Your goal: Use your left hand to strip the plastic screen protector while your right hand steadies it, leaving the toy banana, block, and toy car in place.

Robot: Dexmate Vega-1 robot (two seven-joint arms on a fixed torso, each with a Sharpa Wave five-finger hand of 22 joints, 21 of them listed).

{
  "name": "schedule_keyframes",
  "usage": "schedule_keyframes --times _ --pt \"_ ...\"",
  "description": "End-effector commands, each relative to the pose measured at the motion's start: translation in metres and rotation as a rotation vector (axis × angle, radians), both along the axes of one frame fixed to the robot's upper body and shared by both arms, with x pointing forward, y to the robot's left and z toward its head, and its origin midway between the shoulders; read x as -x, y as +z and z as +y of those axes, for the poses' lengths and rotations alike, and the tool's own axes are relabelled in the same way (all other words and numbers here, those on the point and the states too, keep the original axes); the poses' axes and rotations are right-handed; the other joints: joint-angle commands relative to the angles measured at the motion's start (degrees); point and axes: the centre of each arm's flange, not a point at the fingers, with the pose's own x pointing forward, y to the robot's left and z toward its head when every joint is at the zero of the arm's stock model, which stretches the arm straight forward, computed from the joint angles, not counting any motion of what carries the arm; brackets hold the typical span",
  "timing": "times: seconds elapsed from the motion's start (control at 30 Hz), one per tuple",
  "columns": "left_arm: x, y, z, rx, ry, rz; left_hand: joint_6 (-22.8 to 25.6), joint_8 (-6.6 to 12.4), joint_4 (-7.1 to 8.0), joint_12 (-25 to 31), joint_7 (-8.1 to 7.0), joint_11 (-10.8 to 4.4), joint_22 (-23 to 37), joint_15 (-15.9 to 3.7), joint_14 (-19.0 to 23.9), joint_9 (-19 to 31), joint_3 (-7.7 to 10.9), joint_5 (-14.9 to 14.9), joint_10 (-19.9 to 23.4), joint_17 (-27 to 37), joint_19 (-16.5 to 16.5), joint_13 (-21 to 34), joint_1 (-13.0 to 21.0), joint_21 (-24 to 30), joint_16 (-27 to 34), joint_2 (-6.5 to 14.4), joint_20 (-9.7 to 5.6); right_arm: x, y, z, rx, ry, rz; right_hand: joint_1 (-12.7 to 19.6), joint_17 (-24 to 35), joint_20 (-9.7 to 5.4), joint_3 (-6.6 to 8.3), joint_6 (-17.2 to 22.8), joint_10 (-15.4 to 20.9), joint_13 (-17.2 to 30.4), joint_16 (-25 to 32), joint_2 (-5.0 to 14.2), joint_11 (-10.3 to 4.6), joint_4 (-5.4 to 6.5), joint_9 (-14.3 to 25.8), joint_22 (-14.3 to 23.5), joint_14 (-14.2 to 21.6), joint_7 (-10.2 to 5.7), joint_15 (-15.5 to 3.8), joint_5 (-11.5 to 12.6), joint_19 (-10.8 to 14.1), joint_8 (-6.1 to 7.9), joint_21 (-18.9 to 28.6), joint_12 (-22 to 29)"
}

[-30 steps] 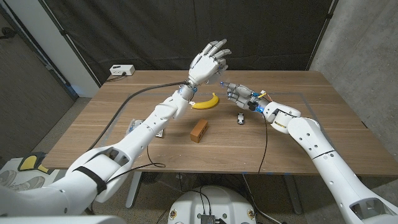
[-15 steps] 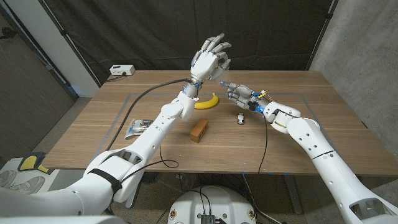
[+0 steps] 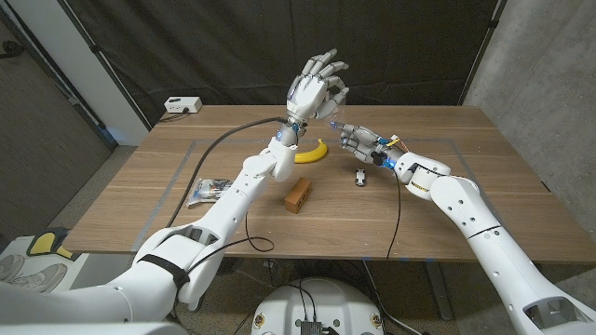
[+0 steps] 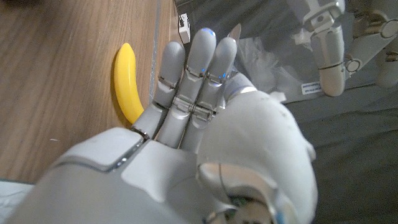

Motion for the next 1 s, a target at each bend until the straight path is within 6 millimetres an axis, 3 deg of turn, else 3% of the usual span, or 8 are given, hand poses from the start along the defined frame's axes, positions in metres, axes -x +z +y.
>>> schedule_keyframes --times 0.03,0.53,0.83,1.0 --pt "0.0 0.001 0.003 -0.171 0.077 -0.076 8.24 -0.74 -0.22 -0.34 -8.62 -0.09 -0.04 -9.83 -1.15 -0.23 0.22 -0.09 -0.58 0.32 -0.35 0.05 0.15 0.24 -0.81 -0.84 0.27 -0.004 0.002 0.0 -0.002 -0.004 0.004 0.65 0.12 -7.18 0.72 1.96 0.17 0.22 -0.27 0.21 -0.33 -0.42 0.04 0.15 3.83 1.41 -4.07 0.3 0.56 0.3 0.05 -0.11" --pt "0.002 -0.007 0.015 -0.45 0.379 -0.374 9.56 -1.94 -0.11 -1.26 -8.87 -0.13 -0.04 -9.79 -3.82 -0.31 0.43 -0.06 -2.61 0.77 -2.7 -0.08 -0.05 -0.21 -1.63 -0.69 -0.89 -0.008 0.007 0.002 0.004 0.003 0.0 0.73 0.23 -7.2 0.64 2.01 0.31 0.28 -0.55 0.21 -0.26 -0.48 0.08 0.09 4.06 1.43 -4.04 0.37 0.54 0.3 -0.01 -0.32" --pt "0.001 -0.008 0.021 -0.538 0.437 -0.455 9.94 -1.79 -0.16 -1.74 -8.94 -0.09 0.19 -9.86 -5.18 0.64 0.83 0.24 -3.91 1.16 -4.93 -0.06 -0.03 -0.61 -1.84 -0.49 -1.23 -0.007 0.008 0.002 0.007 0.003 -0.002 0.78 0.58 -7.19 0.66 2.15 0.44 0.14 -0.68 0.19 -0.12 -0.51 0.04 0.08 4.07 1.46 -4.01 0.45 0.54 0.31 -0.02 -0.54" --pt "0.001 -0.01 0.023 -0.542 0.439 -0.455 10.76 -0.99 -0.35 -2.69 -8.96 -0.06 0.6 -9.64 -7.12 1.76 1.43 1.58 -6.29 1.68 -6.06 -0.14 0.16 -0.24 -2.04 -0.64 -0.61 -0.007 0.008 0.002 0.008 0.003 -0.006 0.77 0.6 -7.19 0.64 2.15 0.45 0.25 -0.8 0.18 -0.1 -0.5 0.06 0.07 4.09 1.5 -4.04 0.46 0.54 0.3 -0.02 -0.56"
